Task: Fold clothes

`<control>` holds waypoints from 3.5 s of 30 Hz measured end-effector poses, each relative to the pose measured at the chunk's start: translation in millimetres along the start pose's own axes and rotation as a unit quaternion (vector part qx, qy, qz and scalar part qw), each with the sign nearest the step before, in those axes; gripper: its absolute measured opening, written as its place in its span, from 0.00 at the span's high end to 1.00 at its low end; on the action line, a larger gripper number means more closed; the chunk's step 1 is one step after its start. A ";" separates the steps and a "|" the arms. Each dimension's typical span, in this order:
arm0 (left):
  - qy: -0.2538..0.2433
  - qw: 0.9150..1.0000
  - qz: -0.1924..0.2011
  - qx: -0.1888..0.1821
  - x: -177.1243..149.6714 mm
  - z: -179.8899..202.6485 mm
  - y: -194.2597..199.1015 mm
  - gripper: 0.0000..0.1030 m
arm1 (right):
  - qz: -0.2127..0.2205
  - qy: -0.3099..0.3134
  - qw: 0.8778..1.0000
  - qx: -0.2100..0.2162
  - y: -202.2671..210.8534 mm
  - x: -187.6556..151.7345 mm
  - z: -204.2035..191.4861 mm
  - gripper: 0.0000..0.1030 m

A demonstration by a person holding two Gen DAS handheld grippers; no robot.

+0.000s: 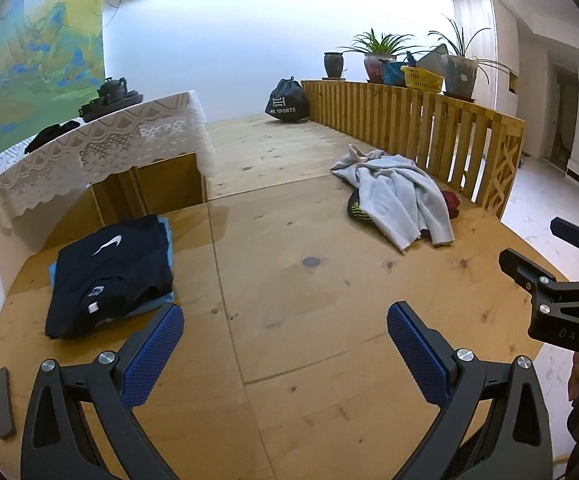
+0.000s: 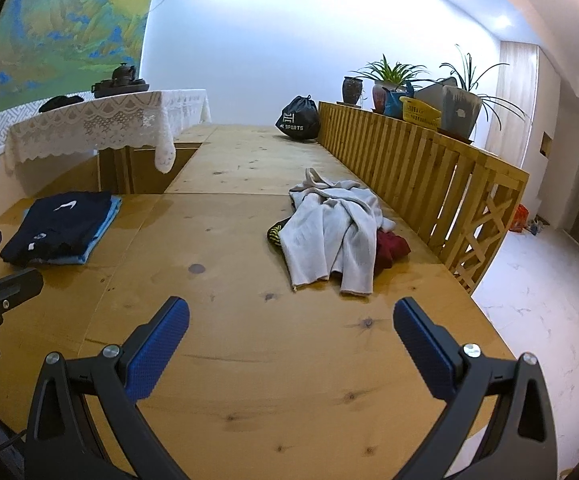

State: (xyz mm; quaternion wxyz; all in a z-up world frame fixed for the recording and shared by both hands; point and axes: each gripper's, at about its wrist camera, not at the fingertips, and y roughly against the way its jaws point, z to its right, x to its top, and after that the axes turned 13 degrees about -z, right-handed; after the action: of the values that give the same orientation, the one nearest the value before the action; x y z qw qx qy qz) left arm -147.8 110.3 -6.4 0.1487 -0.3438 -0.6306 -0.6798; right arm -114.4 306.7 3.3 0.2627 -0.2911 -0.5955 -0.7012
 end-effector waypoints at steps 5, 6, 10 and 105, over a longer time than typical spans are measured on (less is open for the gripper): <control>-0.005 1.000 -0.001 -0.018 26.7 7.0 -19.5 0.00 | 0.000 -0.006 1.000 0.001 -16.4 16.9 19.4 0.00; -0.006 1.000 -0.001 -0.023 33.4 8.9 -24.5 0.00 | 0.001 -0.007 1.000 0.001 -19.6 20.3 23.8 0.00; -0.008 0.999 -0.008 -0.046 64.8 16.8 -48.5 0.01 | -0.001 -0.006 1.000 -0.008 -37.8 40.3 50.4 0.00; -0.203 0.975 -0.092 0.022 98.2 33.0 -101.0 0.01 | -0.291 -0.011 0.914 0.281 -107.4 -31.3 -2.0 0.92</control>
State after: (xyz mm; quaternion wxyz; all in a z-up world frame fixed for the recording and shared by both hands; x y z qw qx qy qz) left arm -273.4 180.9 -19.4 -0.0382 -0.4116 -0.6917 -0.5922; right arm -169.7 321.8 -92.7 0.1114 -0.0269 -0.8292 -0.5470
